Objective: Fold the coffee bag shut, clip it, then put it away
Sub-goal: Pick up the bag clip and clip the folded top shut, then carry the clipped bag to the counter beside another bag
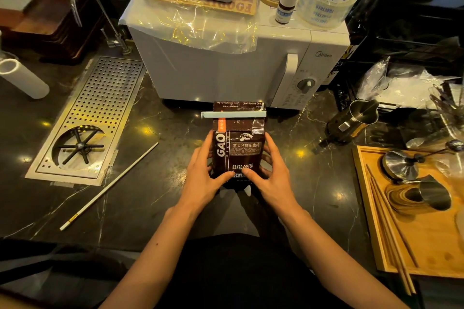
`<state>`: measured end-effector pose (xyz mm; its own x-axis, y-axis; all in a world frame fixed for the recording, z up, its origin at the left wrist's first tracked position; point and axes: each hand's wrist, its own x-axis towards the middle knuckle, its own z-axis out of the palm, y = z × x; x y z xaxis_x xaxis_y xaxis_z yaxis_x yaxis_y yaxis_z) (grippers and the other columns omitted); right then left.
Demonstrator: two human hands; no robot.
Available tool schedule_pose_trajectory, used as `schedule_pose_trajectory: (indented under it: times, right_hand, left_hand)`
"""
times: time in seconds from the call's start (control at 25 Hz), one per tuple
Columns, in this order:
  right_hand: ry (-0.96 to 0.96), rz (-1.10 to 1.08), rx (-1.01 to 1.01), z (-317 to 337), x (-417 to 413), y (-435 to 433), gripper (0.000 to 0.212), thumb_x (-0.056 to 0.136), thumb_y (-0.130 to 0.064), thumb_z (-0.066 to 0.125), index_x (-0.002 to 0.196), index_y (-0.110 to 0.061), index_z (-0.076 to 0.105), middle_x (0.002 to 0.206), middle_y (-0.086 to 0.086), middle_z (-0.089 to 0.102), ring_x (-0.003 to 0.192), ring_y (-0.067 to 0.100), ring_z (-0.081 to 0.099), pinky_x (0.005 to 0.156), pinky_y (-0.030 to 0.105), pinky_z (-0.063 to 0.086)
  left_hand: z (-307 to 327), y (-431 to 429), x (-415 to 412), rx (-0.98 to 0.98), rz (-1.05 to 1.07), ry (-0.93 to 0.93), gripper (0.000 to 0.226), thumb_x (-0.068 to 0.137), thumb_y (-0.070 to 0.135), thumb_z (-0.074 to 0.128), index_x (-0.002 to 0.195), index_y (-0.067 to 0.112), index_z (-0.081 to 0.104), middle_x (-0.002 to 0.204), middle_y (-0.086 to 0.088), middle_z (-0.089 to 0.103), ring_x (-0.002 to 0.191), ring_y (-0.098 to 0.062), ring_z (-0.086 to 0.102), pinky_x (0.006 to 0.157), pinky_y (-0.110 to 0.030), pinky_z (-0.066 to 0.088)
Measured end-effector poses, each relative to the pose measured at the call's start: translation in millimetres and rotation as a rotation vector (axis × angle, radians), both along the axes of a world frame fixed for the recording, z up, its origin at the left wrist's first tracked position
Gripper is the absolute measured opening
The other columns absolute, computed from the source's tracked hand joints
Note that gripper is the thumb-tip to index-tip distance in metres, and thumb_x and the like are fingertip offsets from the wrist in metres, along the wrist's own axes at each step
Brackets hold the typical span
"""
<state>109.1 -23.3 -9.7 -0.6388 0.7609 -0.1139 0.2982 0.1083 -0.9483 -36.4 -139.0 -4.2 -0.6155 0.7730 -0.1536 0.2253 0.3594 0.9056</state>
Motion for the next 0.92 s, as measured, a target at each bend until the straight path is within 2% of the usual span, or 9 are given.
schedule_pose_trajectory:
  times: [0.08,0.16,0.36,0.52,0.68,0.84,0.92]
  right_hand:
    - [-0.004,0.0,-0.003,0,-1,3,0.089,0.083,-0.016,0.077,0.15,-0.041,0.024,0.15,-0.01,0.043,0.134,-0.001,0.044,0.102,0.026,0.048]
    - [-0.016,0.002,-0.002,-1,-3,5,0.089,0.083,-0.017,0.076,0.15,-0.043,0.024,0.151,-0.008,0.043,0.134,0.001,0.044,0.102,0.026,0.048]
    - [-0.024,0.0,-0.016,-2,-5,7,0.089,0.084,-0.019,0.076,0.151,-0.042,0.022,0.151,-0.006,0.042,0.134,0.004,0.045,0.099,0.022,0.05]
    - [-0.023,-0.012,-0.009,-2,-5,5,0.089,0.084,-0.016,0.076,0.152,-0.041,0.023,0.15,-0.007,0.043,0.132,-0.003,0.044,0.098,0.021,0.05]
    - [-0.025,-0.025,0.036,2,-3,1,0.089,0.084,-0.016,0.075,0.152,-0.04,0.022,0.15,-0.007,0.043,0.134,0.005,0.045,0.103,0.029,0.05]
    - [-0.009,-0.042,0.101,14,-1,-3,0.09,0.085,-0.015,0.075,0.151,-0.043,0.021,0.147,-0.01,0.044,0.13,-0.002,0.046,0.099,0.02,0.049]
    - [0.008,-0.057,0.124,24,0,-5,0.091,0.084,-0.016,0.076,0.151,-0.043,0.021,0.145,-0.013,0.044,0.128,-0.007,0.045,0.101,0.021,0.048]
  left_hand:
    - [0,3,-1,-0.01,-0.002,0.005,0.102,0.075,0.017,0.081,0.151,0.04,0.016,0.139,0.005,0.039,0.123,-0.003,0.042,0.09,-0.012,0.039]
    - [-2,5,-4,-0.019,-0.004,0.011,0.101,0.076,0.018,0.08,0.152,0.039,0.017,0.138,0.006,0.039,0.123,-0.003,0.041,0.087,-0.01,0.038]
    - [-4,5,-6,-0.009,0.003,-0.018,0.099,0.076,0.018,0.08,0.151,0.038,0.019,0.138,0.002,0.041,0.126,-0.009,0.044,0.097,-0.031,0.048]
    - [-1,6,-5,-0.01,0.008,-0.005,0.1,0.075,0.013,0.081,0.152,0.034,0.021,0.133,0.003,0.043,0.123,-0.007,0.043,0.096,-0.029,0.047]
    - [4,5,-2,0.003,-0.003,0.02,0.1,0.075,0.013,0.08,0.152,0.033,0.019,0.131,0.003,0.044,0.125,-0.009,0.044,0.098,-0.029,0.048]
    - [14,3,-1,0.045,-0.021,0.072,0.1,0.076,0.018,0.08,0.153,0.034,0.018,0.128,0.005,0.044,0.127,-0.013,0.045,0.1,-0.038,0.05]
    - [23,2,-1,0.081,-0.039,0.093,0.101,0.076,0.019,0.081,0.152,0.036,0.018,0.128,0.006,0.044,0.128,-0.013,0.045,0.101,-0.04,0.05]
